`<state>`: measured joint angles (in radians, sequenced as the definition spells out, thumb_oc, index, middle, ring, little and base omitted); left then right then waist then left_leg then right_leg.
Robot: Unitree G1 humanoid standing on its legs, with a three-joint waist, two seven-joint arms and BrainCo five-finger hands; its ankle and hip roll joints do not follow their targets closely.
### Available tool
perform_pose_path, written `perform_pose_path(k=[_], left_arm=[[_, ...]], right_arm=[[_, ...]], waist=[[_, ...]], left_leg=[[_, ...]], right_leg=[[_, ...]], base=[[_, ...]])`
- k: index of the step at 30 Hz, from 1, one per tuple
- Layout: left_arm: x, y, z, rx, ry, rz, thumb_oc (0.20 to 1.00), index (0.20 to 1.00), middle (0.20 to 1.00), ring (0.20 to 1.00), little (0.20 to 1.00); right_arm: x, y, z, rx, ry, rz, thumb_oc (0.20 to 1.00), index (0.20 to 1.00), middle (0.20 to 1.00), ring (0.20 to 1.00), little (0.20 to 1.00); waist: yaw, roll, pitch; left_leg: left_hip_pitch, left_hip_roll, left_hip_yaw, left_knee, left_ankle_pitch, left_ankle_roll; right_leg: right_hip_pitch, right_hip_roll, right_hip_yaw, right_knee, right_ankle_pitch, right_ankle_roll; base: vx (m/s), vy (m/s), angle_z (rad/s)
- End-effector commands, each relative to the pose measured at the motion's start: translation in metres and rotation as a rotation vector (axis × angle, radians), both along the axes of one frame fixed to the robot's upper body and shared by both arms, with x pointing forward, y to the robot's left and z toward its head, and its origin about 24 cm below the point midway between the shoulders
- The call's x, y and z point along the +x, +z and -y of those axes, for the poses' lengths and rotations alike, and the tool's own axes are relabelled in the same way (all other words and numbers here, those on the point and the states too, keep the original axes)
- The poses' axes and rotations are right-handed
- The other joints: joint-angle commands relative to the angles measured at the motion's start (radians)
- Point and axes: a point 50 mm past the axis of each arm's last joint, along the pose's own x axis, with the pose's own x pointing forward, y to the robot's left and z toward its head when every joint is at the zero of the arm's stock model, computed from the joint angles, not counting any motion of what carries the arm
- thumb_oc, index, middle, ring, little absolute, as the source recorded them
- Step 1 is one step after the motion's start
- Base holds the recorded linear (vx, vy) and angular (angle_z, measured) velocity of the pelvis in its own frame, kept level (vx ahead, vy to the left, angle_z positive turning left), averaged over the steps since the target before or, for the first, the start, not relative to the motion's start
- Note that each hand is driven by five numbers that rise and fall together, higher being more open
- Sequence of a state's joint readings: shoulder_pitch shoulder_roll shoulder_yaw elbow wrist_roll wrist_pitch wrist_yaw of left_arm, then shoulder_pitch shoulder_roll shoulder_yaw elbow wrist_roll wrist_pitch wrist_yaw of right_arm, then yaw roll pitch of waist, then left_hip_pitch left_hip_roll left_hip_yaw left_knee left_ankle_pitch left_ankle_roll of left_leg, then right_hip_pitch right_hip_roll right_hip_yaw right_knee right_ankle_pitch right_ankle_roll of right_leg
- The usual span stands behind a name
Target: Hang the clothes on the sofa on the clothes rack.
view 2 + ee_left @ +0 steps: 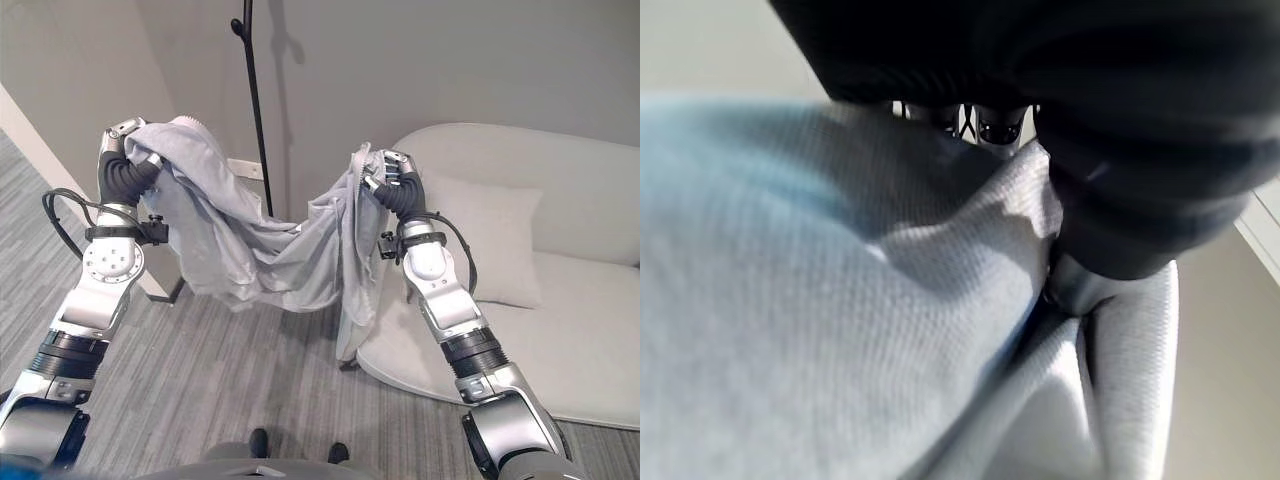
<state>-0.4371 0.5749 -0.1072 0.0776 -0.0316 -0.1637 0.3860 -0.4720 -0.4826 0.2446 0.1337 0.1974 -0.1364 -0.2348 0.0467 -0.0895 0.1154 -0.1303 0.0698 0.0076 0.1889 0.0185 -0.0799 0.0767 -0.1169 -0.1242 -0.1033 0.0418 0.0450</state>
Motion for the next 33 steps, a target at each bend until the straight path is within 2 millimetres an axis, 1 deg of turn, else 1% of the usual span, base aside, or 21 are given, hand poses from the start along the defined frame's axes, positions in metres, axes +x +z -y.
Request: perform_pose_path(k=[1,2,3,4,5,6,8,9,10,12,13,14,16,17,18,21,23,25,29,30,33], left_arm=[[-0.002,0.027,-0.001,-0.023,-0.021,0.134,0.200,0.200,0.200,0.200,0.200],[-0.001,0.027,-0.003,-0.031,-0.016,0.134,0.200,0.200,0.200,0.200,0.200],[-0.002,0.024,-0.004,-0.031,-0.010,0.126,0.200,0.200,0.200,0.200,0.200],[-0.004,0.015,-0.010,-0.027,0.011,0.094,0.200,0.200,0.200,0.200,0.200],[-0.005,0.010,-0.012,-0.016,0.014,0.072,0.200,0.200,0.200,0.200,0.200],[-0.002,0.015,-0.010,0.028,0.010,0.074,0.200,0.200,0.200,0.200,0.200],[-0.002,0.018,-0.007,0.047,0.004,0.082,0.200,0.200,0.200,0.200,0.200],[-0.003,0.016,-0.011,0.052,0.024,0.073,0.200,0.200,0.200,0.200,0.200],[-0.003,0.017,-0.012,0.053,0.032,0.076,0.200,0.200,0.200,0.200,0.200],[-0.003,0.017,-0.010,0.058,0.025,0.075,0.200,0.200,0.200,0.200,0.200],[-0.003,0.017,-0.010,0.058,0.025,0.075,0.200,0.200,0.200,0.200,0.200],[-0.003,0.017,-0.009,0.054,0.021,0.078,0.200,0.200,0.200,0.200,0.200],[-0.001,0.020,-0.006,0.027,0.014,0.095,0.200,0.200,0.200,0.200,0.200],[-0.001,0.021,-0.004,0.028,0.005,0.097,0.200,0.200,0.200,0.200,0.200],[0.000,0.020,-0.006,0.021,0.021,0.095,0.200,0.200,0.200,0.200,0.200],[-0.001,0.019,-0.005,0.013,0.007,0.091,0.200,0.200,0.200,0.200,0.200],[0.001,0.019,-0.002,-0.004,-0.008,0.088,0.200,0.200,0.200,0.200,0.200],[0.001,0.019,0.000,-0.007,-0.016,0.085,0.200,0.200,0.200,0.200,0.200],[0.004,0.020,0.007,-0.014,-0.041,0.087,0.200,0.200,0.200,0.200,0.200],[0.004,0.021,0.010,-0.011,-0.053,0.091,0.200,0.200,0.200,0.200,0.200],[0.005,0.022,0.012,-0.010,-0.057,0.094,0.200,0.200,0.200,0.200,0.200]], right_arm=[[-0.002,0.034,0.005,0.013,0.011,0.155,0.200,0.200,0.200,0.200,0.200],[-0.002,0.032,0.009,0.009,-0.006,0.150,0.200,0.200,0.200,0.200,0.200],[-0.003,0.029,0.010,0.006,-0.004,0.140,0.200,0.200,0.200,0.200,0.200],[-0.004,0.020,0.012,-0.002,-0.002,0.106,0.200,0.200,0.200,0.200,0.200],[-0.006,0.013,0.013,0.009,-0.005,0.078,0.200,0.200,0.200,0.200,0.200],[-0.008,0.008,0.012,0.016,-0.018,0.072,0.200,0.200,0.200,0.200,0.200],[-0.009,0.008,0.014,0.017,-0.037,0.078,0.200,0.200,0.200,0.200,0.200],[-0.010,0.008,0.010,0.021,-0.029,0.083,0.200,0.200,0.200,0.200,0.200],[-0.010,0.009,0.004,0.029,-0.013,0.089,0.200,0.200,0.200,0.200,0.200],[-0.010,0.006,0.005,0.025,-0.014,0.079,0.200,0.200,0.200,0.200,0.200],[-0.010,0.006,0.005,0.025,-0.013,0.078,0.200,0.200,0.200,0.200,0.200],[-0.009,0.006,0.007,0.021,-0.020,0.078,0.200,0.200,0.200,0.200,0.200],[-0.008,0.008,0.013,0.032,-0.039,0.086,0.200,0.200,0.200,0.200,0.200],[-0.008,0.010,0.012,0.021,-0.032,0.092,0.200,0.200,0.200,0.200,0.200],[-0.006,0.010,0.011,0.019,-0.032,0.089,0.200,0.200,0.200,0.200,0.200],[-0.005,0.011,0.014,0.010,-0.043,0.085,0.200,0.200,0.200,0.200,0.200],[-0.007,0.010,0.018,-0.008,-0.055,0.080,0.200,0.200,0.200,0.200,0.200],[-0.008,0.012,0.020,-0.015,-0.058,0.086,0.200,0.200,0.200,0.200,0.200],[-0.009,0.014,0.023,-0.017,-0.070,0.096,0.200,0.200,0.200,0.200,0.200],[-0.010,0.016,0.024,-0.018,-0.073,0.107,0.200,0.200,0.200,0.200,0.200],[-0.010,0.015,0.022,-0.017,-0.070,0.108,0.200,0.200,0.200,0.200,0.200]], waist=[[0.008,0.018,-0.062],[0.005,0.032,-0.063],[0.015,0.050,-0.063],[0.018,0.069,-0.083],[0.009,0.067,-0.089],[0.019,0.035,-0.082],[0.024,0.029,-0.085],[0.029,0.028,-0.073],[0.032,0.038,-0.062],[0.019,0.037,-0.063],[0.019,0.038,-0.063],[0.013,0.039,-0.065],[-0.002,0.034,-0.059],[-0.006,0.031,-0.057],[-0.005,0.026,-0.058],[-0.004,0.018,-0.080],[-0.014,0.016,-0.103],[-0.021,0.019,-0.109],[-0.034,0.024,-0.111],[-0.041,0.028,-0.111],[-0.047,0.041,-0.129]], left_leg=[[0.046,0.159,-0.022,-0.199,0.088,-0.068],[0.053,0.207,-0.023,-0.261,0.126,-0.088],[0.041,0.216,-0.063,-0.256,0.142,-0.107],[0.058,0.196,-0.100,-0.249,0.097,-0.119],[0.061,0.162,-0.093,-0.234,0.065,-0.111],[0.039,0.106,-0.053,-0.198,0.035,-0.082],[0.036,0.065,-0.038,-0.188,0.012,-0.052],[0.058,0.016,-0.023,-0.180,-0.021,-0.013],[0.066,0.008,-0.009,-0.182,-0.022,0.002],[0.084,-0.012,-0.014,-0.193,-0.023,0.011],[0.087,-0.010,-0.014,-0.195,-0.024,0.011],[0.100,-0.019,-0.014,-0.207,-0.023,0.013],[0.116,-0.049,-0.018,-0.214,-0.023,0.020],[0.125,-0.055,-0.027,-0.211,-0.025,0.022],[0.135,-0.058,-0.031,-0.216,-0.021,0.016],[0.162,-0.054,-0.037,-0.247,-0.001,-0.001],[0.179,-0.026,-0.040,-0.272,0.011,-0.022],[0.181,-0.015,-0.040,-0.276,0.015,-0.030],[0.172,-0.005,-0.025,-0.271,0.025,-0.039],[0.166,-0.003,0.000,-0.263,0.028,-0.040],[0.188,0.000,0.025,-0.276,0.017,-0.034]], right_leg=[[-0.022,0.004,0.037,0.051,-0.045,0.094],[-0.014,-0.016,0.041,0.051,-0.061,0.107],[0.003,-0.030,0.056,0.043,-0.060,0.120],[0.036,-0.058,0.058,0.028,-0.058,0.141],[0.034,-0.107,0.058,0.039,-0.037,0.159],[-0.010,-0.179,0.073,0.081,0.048,0.189],[-0.020,-0.218,0.068,0.101,0.051,0.185],[-0.062,-0.259,0.054,0.206,0.111,0.165],[-0.088,-0.255,0.025,0.251,0.104,0.148],[-0.100,-0.193,0.043,0.262,0.054,0.130],[-0.099,-0.192,0.043,0.264,0.051,0.129],[-0.101,-0.134,0.061,0.243,-0.005,0.121],[-0.111,-0.021,0.111,0.153,-0.034,0.114],[-0.110,-0.006,0.128,0.143,-0.032,0.102],[-0.099,0.004,0.142,0.135,-0.025,0.104],[-0.052,0.008,0.119,0.070,0.006,0.100],[-0.012,0.016,0.076,0.024,0.011,0.101],[-0.004,0.021,0.060,0.021,0.006,0.098],[0.006,0.021,0.033,0.017,-0.003,0.096],[0.009,0.018,0.019,0.016,-0.006,0.097],[0.014,0.015,0.018,0.016,-0.006,0.100]], base=[[0.20,0.457,-0.20],[0.21,0.521,-0.28],[0.34,0.724,-0.39],[0.37,0.790,-0.69],[0.33,0.892,-0.35],[0.15,0.680,-0.06],[0.06,0.561,0.60],[0.03,0.623,0.28],[0.04,0.552,-0.07],[0.04,0.197,0.04],[0.08,0.089,0.16],[0.10,0.082,0.14],[0.12,0.055,0.06],[0.10,-0.034,0.02],[0.09,-0.069,0.20],[0.14,-0.131,0.51],[0.13,-0.185,0.37],[0.06,-0.156,0.29],[-0.01,-0.062,0.22],[-0.03,-0.022,0.21],[-0.01,0.008,0.00]])
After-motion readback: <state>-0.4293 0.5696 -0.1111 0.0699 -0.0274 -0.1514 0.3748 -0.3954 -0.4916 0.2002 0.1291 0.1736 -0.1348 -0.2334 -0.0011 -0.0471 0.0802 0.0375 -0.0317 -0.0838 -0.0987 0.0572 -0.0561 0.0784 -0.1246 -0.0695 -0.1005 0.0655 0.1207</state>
